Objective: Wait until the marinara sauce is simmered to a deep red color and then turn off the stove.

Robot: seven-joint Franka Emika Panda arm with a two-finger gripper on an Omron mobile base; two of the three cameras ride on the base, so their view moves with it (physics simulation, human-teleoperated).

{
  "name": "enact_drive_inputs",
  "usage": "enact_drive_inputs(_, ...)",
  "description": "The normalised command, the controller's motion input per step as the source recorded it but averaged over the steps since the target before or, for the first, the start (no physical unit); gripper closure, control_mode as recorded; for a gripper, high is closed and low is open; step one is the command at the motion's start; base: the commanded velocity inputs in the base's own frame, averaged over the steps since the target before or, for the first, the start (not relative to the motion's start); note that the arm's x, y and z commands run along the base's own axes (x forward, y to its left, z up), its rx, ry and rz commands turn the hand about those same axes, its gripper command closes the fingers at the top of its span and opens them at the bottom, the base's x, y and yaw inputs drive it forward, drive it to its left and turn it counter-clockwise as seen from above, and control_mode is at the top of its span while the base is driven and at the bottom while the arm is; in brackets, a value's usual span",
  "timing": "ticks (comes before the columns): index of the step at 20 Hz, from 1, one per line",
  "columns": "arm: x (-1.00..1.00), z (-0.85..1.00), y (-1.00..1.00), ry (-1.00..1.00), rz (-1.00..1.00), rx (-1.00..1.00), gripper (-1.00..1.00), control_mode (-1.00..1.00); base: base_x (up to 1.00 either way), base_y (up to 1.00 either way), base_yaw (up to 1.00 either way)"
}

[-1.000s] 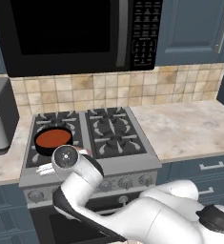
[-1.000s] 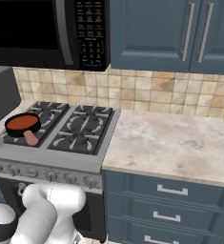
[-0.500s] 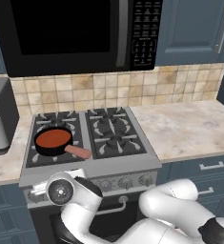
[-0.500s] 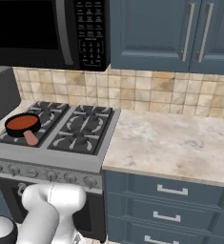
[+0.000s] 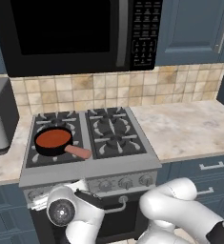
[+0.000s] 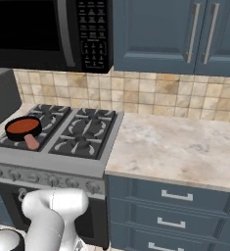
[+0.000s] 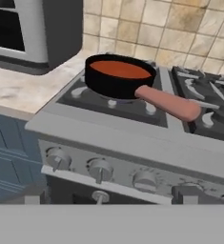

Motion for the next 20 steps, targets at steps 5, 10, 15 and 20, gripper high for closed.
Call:
enact_drive_inputs(5,-0.27,-0.32,0.08,-0.11,0.03,-0.13,-1.00,-1.00,0.00,0.00,0.00)
enact_drive_inputs(10,-0.13,-0.35,0.09,-0.10,0.07,-0.17,-1.00,-1.00,0.00,0.00,0.00)
enact_drive_inputs(15,0.00,-0.34,0.00,-0.05,0.12,-0.13,-1.00,-1.00,0.00,0.00,0.00)
enact_drive_inputs(20,0.00,-0.31,0.00,-0.13,0.14,-0.10,-1.00,-1.00,0.00,0.00,0.00)
